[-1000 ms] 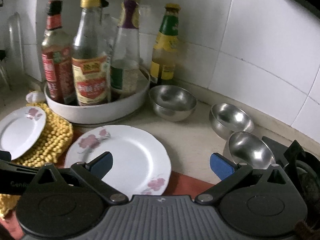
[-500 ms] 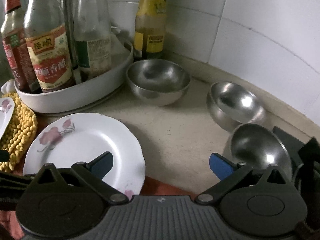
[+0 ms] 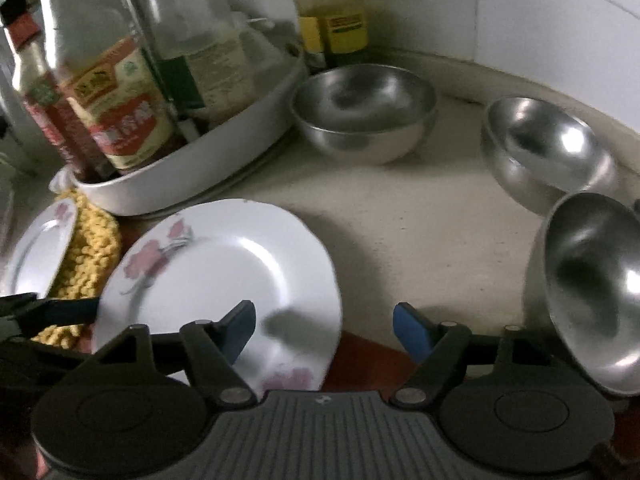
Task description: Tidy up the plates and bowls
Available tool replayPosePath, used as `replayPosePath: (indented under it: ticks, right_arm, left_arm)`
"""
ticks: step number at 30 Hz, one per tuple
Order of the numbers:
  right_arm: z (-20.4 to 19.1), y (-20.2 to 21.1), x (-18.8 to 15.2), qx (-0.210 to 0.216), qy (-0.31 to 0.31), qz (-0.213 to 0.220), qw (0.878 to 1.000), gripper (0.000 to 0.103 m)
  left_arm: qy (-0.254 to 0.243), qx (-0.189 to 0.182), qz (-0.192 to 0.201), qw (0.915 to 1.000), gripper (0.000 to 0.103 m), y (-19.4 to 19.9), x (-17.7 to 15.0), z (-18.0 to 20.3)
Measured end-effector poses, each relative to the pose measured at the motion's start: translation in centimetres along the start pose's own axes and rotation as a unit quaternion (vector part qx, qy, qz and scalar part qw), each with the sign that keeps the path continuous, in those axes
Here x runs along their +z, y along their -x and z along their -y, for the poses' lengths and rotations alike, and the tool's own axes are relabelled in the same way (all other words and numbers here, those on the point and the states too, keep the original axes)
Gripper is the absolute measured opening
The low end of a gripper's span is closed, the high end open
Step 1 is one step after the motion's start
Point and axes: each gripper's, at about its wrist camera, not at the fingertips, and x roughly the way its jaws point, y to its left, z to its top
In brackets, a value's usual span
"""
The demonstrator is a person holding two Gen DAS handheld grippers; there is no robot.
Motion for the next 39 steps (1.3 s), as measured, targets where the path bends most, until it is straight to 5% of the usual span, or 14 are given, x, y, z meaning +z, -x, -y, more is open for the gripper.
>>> replayPosePath:
  ticks: [5, 11, 17, 26, 39]
  right_arm:
    - [0.2, 0.0, 0.1, 0.066, -0.003, -0.008, 0.998, 0.072]
    - [2.5, 0.5, 0.7, 0.021, -0.022, -0.005, 1.000, 0.068]
    - [1.9, -0.3, 0.9, 0.103, -0.028, -0.007, 0.994, 0.062]
    - [1.2, 0.2, 0.4, 0.146, -0.079, -0.031, 0.986, 0.062]
    - [-2.4, 0.8, -2.2, 0.166, -0.042, -0.065, 0.983, 0.061]
  left_arm:
    - [-0.009, -0.020, 0.004, 0.9998, 0.101, -0.4, 0.4, -0.5]
    - [-0.004, -0.023, 0.014, 0.9996, 0.102, -0.7, 0.7, -0.8]
    - [-0.027, -0.011, 0.014, 0.9995, 0.102, -1.2, 0.7, -0.3]
    - [0.037, -0.021, -0.008, 0.9991, 0.100, 1.3, -0.7, -2.9]
    - [0.050, -0.002, -0.001, 0.9987, 0.093, 5.4, -4.8, -4.7]
